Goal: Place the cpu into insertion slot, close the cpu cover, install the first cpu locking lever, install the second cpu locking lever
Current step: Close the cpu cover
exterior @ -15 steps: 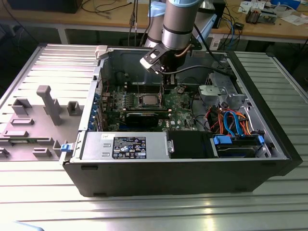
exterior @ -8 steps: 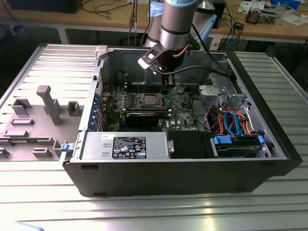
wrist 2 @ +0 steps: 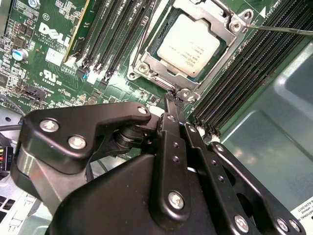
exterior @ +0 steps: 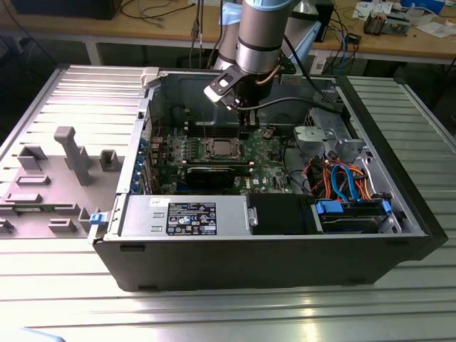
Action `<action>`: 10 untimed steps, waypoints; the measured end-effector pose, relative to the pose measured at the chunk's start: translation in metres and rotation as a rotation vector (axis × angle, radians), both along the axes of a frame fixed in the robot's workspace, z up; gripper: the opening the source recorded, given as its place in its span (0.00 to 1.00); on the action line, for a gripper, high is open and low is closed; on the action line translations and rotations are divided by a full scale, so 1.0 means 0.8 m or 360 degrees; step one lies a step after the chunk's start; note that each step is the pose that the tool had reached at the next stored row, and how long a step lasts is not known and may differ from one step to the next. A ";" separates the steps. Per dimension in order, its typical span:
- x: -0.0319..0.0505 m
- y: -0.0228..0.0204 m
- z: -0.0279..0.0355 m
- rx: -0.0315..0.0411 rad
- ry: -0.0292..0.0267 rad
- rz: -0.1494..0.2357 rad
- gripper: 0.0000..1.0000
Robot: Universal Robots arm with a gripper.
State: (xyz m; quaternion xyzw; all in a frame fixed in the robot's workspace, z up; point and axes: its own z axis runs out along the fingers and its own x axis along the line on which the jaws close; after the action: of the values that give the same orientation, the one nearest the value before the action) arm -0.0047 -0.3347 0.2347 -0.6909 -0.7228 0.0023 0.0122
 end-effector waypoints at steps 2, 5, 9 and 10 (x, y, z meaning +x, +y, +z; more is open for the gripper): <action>0.000 0.0000 0.0000 0.0000 0.00000 0.0000 0.11; -0.006 0.0000 -0.0008 0.0001 -0.00003 0.0000 0.11; -0.019 0.0000 -0.0032 0.0001 -0.00002 0.0001 0.11; -0.023 0.0000 -0.0042 0.0001 -0.00003 0.0001 0.11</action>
State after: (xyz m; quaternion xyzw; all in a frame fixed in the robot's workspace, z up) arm -0.0228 -0.3347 0.2314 -0.6908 -0.7230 0.0020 0.0123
